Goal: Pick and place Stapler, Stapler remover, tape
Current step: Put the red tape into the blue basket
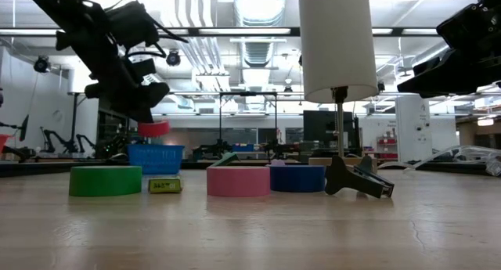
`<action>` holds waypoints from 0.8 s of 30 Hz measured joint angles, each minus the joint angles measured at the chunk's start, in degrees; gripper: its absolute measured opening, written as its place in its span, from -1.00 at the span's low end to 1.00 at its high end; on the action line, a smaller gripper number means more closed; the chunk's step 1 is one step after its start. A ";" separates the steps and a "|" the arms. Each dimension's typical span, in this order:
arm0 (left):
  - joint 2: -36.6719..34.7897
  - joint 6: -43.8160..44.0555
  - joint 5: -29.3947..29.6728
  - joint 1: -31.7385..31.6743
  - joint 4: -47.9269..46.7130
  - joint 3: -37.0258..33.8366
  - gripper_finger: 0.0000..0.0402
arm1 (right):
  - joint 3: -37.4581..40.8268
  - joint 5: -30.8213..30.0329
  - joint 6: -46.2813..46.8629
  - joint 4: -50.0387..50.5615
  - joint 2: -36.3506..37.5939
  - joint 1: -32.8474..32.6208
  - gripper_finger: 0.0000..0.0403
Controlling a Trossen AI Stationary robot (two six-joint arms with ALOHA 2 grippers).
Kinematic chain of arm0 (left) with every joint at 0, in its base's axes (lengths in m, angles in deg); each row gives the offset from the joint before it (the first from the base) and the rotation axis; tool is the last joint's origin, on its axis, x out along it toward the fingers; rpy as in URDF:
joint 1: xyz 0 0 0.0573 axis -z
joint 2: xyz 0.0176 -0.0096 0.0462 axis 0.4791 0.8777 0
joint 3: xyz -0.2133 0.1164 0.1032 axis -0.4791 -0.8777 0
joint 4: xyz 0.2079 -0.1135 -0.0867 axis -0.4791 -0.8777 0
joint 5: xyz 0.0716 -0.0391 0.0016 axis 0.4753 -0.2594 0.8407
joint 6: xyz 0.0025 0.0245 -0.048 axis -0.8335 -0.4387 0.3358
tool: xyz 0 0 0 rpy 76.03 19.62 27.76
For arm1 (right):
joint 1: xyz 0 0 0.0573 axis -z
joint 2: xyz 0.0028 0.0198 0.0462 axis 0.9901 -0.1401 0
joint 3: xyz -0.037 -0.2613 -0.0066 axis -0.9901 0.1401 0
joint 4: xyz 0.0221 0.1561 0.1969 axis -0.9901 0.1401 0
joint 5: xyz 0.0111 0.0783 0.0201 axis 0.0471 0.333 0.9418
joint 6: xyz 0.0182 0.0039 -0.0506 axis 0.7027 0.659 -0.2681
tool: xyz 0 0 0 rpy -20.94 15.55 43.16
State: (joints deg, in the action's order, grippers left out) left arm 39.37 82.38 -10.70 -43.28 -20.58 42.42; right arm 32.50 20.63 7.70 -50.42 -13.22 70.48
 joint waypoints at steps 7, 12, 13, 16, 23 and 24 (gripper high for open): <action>0.04 -0.57 -1.29 -1.82 -0.05 0.00 -0.75 | 0.00 0.00 0.00 0.00 0.00 0.02 -0.96; 0.04 -0.57 -1.95 -1.86 -0.05 0.00 -0.75 | 0.00 0.00 0.00 -0.01 0.00 0.01 -0.96; 0.04 -0.58 -2.11 -1.86 -0.05 0.00 -0.75 | 0.00 0.00 0.00 0.00 0.00 0.00 -0.96; 0.04 -0.58 -2.33 -1.99 -0.07 0.00 -0.75 | 0.00 0.00 0.00 -0.02 0.00 0.00 -0.96; 0.04 -0.58 -4.24 -3.37 -0.33 0.00 -0.75 | 0.00 0.00 0.00 0.00 0.00 0.00 -0.96; 0.04 -0.52 -4.62 -3.60 -0.33 0.00 -0.75 | 0.00 0.00 0.00 0.00 0.00 0.00 -0.96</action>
State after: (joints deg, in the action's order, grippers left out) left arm 39.42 81.87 -15.31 -46.88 -20.91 42.42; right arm 32.50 20.63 7.70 -50.42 -13.22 70.48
